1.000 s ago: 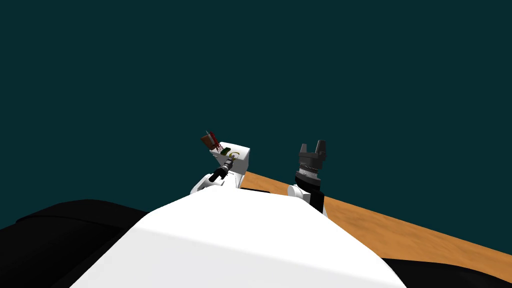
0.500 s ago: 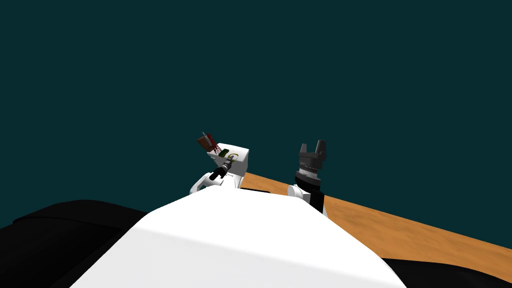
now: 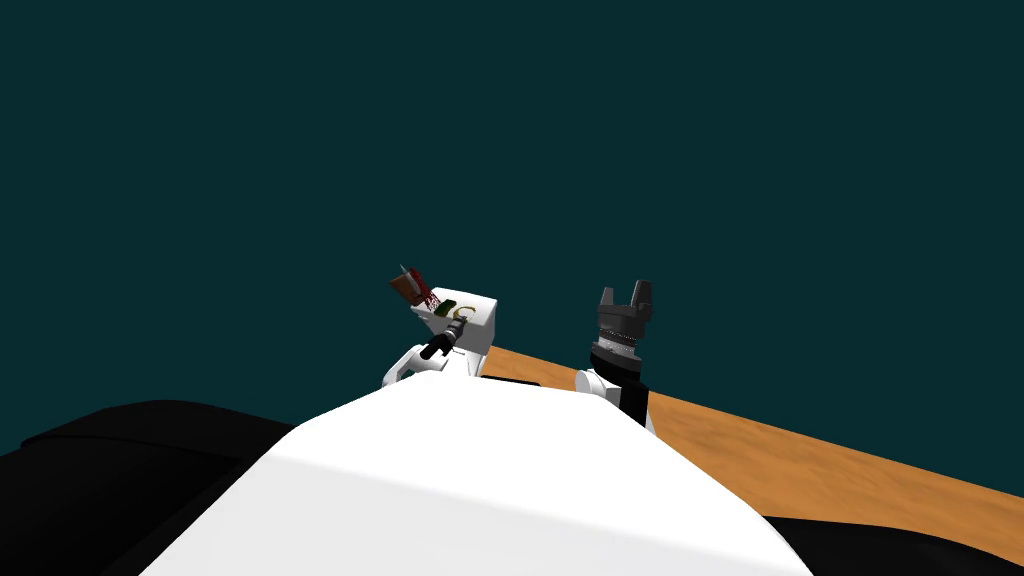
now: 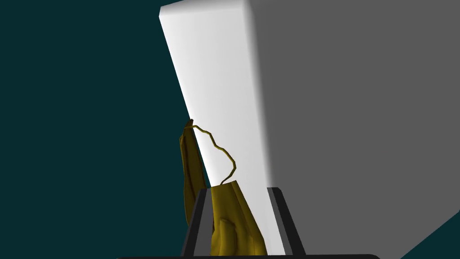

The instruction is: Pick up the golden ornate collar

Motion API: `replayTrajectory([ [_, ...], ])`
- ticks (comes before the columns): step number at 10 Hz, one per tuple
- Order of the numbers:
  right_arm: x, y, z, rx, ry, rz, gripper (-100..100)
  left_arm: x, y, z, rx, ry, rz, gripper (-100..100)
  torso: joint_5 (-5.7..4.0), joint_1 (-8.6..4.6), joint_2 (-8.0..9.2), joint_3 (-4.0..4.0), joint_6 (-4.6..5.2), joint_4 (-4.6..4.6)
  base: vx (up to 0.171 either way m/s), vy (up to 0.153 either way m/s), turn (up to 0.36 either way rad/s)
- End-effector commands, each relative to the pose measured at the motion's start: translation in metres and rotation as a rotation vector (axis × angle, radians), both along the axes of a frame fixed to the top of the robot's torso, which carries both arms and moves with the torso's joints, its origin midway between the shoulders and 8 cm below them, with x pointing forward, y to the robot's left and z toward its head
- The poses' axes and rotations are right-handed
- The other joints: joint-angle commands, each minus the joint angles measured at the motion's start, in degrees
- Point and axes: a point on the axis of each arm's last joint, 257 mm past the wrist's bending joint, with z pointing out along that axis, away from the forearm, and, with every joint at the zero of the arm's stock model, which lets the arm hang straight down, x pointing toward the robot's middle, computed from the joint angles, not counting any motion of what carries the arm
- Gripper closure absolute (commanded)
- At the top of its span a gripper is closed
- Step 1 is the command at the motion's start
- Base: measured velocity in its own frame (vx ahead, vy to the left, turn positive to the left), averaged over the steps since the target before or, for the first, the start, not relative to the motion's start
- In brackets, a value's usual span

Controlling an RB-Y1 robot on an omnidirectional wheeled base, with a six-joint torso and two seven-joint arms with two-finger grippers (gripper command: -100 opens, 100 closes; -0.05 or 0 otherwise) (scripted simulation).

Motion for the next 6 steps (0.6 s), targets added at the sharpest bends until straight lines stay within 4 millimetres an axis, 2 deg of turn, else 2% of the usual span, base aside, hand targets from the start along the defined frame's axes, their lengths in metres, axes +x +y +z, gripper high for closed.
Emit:
replayTrajectory([
  [1,0.0000,0.0000,0.0000,0.000,0.000,0.000,0,0.0000,0.0000,0.0000,0.000,0.000,0.000,100,0.00,0.00,0.00,0.00,0.00,0.00,0.000,0.000,0.000],
  [3,0.0000,0.0000,0.0000,0.000,0.000,0.000,0,0.0004,-0.0002,0.0006,0.000,-0.002,0.000,100,0.01,0.03,0.02,0.00,-0.01,-0.02,0.000,0.000,0.000],
  [4,0.0000,0.0000,0.0000,0.000,0.000,0.000,0,0.0004,-0.0002,0.0006,0.000,-0.002,0.000,0,0.01,0.03,0.02,0.00,-0.01,-0.02,0.000,0.000,0.000],
  [5,0.0000,0.0000,0.0000,0.000,0.000,0.000,0,-0.0040,-0.0019,0.0046,-0.001,0.002,-0.004,100,0.01,0.03,0.02,0.00,-0.02,-0.02,-0.052,-0.005,0.038],
  [6,0.0000,0.0000,0.0000,0.000,0.000,0.000,0,-0.0014,-0.0014,0.0031,0.000,-0.003,-0.003,100,0.01,0.01,0.20,0.09,-0.05,-0.01,-0.034,-0.004,0.013],
])
